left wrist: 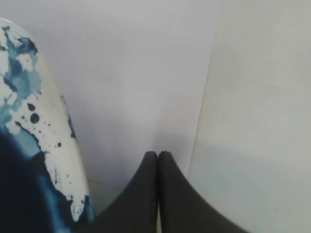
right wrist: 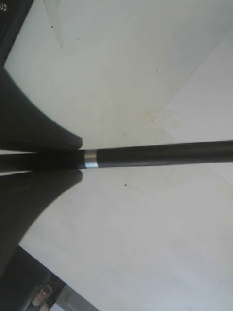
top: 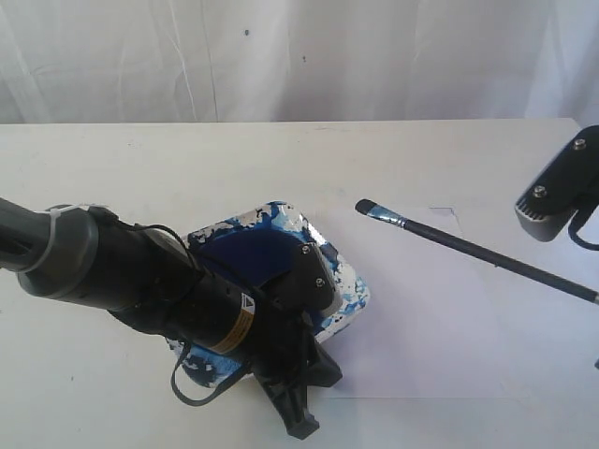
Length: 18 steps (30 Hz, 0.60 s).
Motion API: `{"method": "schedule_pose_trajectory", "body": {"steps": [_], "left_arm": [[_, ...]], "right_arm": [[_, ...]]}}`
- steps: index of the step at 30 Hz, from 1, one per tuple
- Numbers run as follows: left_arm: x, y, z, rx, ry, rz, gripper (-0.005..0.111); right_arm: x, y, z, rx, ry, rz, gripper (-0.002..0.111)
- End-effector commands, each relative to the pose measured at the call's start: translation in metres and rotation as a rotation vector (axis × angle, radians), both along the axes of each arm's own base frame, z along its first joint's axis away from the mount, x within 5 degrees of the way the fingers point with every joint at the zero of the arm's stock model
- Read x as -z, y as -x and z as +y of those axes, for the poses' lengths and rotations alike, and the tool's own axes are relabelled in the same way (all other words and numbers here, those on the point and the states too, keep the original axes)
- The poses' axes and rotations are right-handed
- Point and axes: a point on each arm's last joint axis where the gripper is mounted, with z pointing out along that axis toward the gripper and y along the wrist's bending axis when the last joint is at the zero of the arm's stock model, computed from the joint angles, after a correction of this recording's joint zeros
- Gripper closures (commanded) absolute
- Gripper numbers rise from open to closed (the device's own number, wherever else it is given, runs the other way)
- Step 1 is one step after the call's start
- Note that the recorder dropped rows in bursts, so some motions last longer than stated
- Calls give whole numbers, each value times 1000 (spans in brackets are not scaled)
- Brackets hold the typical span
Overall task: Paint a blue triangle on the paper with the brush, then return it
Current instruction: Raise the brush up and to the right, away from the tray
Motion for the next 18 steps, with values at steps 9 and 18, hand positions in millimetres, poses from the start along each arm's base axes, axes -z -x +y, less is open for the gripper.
{"method": "schedule_pose_trajectory", "body": {"steps": [9, 18], "left_arm": [[-1, 0, 0, -6, -3, -4, 107], [-1, 0, 0, -6, -3, -4, 107]], "right_arm": [[-24, 23, -17, 89, -81, -145, 108], [-43, 67, -14, 268, -500, -95, 108]]}}
